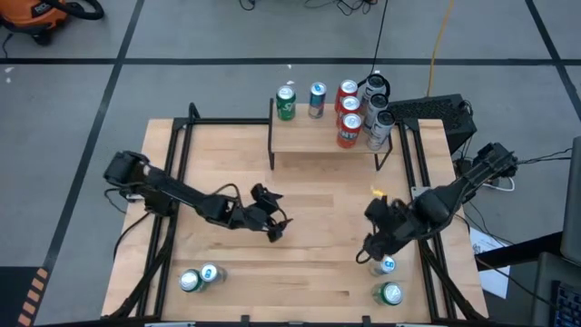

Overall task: Place canned beverage on shelf
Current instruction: Put the right blue soda can on the shelf aligned with the other blue soda can

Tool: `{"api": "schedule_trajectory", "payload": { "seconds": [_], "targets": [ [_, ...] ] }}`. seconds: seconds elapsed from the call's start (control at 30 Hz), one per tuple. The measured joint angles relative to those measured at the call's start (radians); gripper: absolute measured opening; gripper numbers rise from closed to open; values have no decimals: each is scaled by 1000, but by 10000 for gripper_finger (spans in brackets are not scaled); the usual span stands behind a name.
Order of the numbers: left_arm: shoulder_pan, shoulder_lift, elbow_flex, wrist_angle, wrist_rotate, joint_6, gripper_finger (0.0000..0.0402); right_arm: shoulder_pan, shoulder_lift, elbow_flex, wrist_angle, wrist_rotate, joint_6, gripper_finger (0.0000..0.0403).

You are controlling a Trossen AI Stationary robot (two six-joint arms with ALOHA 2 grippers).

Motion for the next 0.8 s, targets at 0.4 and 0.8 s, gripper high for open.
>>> {"api": "schedule_trajectory", "payload": {
  "seconds": [0.4, 0.8],
  "targets": [
    [-9, 167, 0, 117, 9, 6, 393, 175, 176, 165, -165, -181, 249, 312],
    [-9, 166, 0, 123, 9, 31, 393, 213, 299, 164, -228, -181, 158, 302]
  ]
}}
